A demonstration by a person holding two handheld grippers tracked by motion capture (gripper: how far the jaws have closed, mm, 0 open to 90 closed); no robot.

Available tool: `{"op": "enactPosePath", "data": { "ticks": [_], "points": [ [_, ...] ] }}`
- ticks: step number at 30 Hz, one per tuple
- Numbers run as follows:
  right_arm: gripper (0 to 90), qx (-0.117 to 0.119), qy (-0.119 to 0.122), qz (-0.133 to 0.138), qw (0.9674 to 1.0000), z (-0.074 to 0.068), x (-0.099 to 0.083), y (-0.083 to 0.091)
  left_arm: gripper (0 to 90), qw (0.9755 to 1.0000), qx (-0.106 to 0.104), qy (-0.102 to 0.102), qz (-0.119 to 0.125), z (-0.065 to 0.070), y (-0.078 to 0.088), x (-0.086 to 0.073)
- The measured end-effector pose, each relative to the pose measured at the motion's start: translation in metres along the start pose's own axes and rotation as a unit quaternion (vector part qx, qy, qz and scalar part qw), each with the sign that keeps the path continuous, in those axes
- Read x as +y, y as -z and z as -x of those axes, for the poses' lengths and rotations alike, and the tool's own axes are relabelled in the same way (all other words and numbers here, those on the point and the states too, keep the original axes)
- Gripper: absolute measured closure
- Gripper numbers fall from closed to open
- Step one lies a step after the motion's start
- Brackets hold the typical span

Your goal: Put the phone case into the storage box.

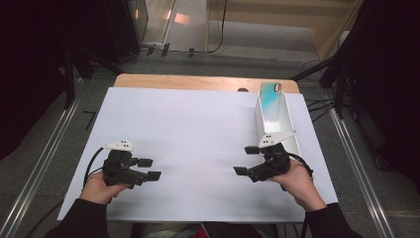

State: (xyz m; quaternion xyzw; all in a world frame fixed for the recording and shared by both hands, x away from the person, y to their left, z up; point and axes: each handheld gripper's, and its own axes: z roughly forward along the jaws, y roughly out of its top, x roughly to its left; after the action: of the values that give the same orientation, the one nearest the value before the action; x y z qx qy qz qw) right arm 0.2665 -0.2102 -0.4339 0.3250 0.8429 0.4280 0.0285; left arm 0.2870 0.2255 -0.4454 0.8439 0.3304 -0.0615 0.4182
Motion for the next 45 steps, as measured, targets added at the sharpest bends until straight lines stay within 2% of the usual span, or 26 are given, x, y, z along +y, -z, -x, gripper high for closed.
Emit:
{"op": "enactPosePath", "data": {
  "ticks": [5,9,21,28,35,45],
  "points": [
    [14.3,0.004,0.001,0.001,1.0,0.0,-0.005,0.001,30.0,1.0,0.001,0.001,0.0,0.001,0.0,0.0],
    [14.4,-0.001,0.016,0.001,0.9999,0.001,-0.011,0.002,30.0,1.0,0.001,0.001,0.0,0.001,0.0,0.0],
    [14.5,0.009,0.013,-0.004,0.9999,0.002,-0.033,0.006,30.0,1.0,-0.001,-0.002,-0.001,0.002,-0.001,0.0],
    [14.5,0.005,0.016,-0.008,0.9998,0.003,-0.044,0.009,30.0,1.0,-0.001,-0.003,-0.002,0.003,-0.001,0.0],
    [14.5,0.005,0.034,0.001,0.9994,0.001,-0.05,0.011,30.0,1.0,-0.001,-0.006,0.002,0.004,-0.002,0.0],
    [14.5,0.009,0.028,-0.01,0.9995,-0.001,-0.056,0.012,30.0,1.0,-0.001,-0.007,0.002,0.004,-0.002,0.0]
  ]
}}
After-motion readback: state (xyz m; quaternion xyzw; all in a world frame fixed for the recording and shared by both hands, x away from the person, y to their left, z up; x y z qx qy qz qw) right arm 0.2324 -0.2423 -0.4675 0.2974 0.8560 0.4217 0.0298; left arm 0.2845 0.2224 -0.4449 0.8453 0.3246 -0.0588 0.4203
